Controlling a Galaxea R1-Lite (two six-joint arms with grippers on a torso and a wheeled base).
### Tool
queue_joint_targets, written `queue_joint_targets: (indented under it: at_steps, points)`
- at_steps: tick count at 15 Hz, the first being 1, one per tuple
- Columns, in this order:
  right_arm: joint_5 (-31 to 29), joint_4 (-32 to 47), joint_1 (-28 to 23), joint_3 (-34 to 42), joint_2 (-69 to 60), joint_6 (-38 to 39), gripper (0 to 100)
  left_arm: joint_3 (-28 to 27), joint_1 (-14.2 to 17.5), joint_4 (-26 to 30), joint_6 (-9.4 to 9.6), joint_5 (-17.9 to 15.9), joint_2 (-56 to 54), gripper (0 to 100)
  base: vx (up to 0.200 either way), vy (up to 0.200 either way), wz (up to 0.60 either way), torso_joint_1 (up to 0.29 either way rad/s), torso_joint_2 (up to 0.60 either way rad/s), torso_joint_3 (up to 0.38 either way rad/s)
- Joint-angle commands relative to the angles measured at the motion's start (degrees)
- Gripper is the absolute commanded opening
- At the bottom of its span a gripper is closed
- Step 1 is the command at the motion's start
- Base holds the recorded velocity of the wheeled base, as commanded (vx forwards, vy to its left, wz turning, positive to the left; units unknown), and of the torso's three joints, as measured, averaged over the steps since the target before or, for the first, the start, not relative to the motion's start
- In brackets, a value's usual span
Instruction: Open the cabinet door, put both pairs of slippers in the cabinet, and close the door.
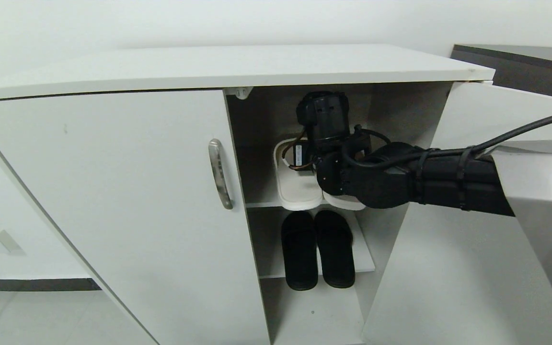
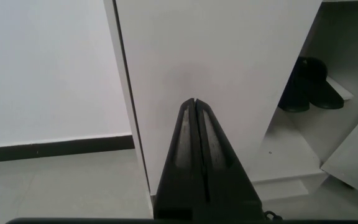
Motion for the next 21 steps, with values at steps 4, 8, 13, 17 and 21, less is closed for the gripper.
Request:
queue_joint_targets:
  at_steps: [4, 8, 13, 17, 21]
  points:
    - [-0.9, 0.3, -0.8, -0.4, 1.1, -0.4, 0, 0.1, 0.0, -0.1, -0.01, 0.3, 0.1, 0, 0.0, 0.0, 0.0, 0.0, 0.0, 0.0]
    - [-0.9, 0.4, -0.8, -0.4, 1.4, -0.5, 0, 0.1, 0.0, 0.0, -0.01, 0.4, 0.1, 0, 0.0, 0.0, 0.0, 0.0, 0.0, 0.0]
    - [-0.9, 2.1, -0.6, 0.1, 0.9, -0.4, 100, 0.1, 0.0, 0.0, -0.01, 0.4, 0.0, 0, 0.0, 0.0, 0.0, 0.0, 0.0, 0.0]
    - [-2.2, 2.1, 1.2, 6.2, -4.0, -0.2, 100, 0.1, 0.0, -0.1, -0.01, 0.4, 0.0, 0, 0.0, 0.0, 0.0, 0.0, 0.0, 0.0]
    - [-4.5, 1.3, 5.2, 17.4, -12.7, 0.3, 100, 0.1, 0.0, 0.0, -0.01, 0.4, 0.1, 0, 0.0, 0.0, 0.0, 0.0, 0.0, 0.0]
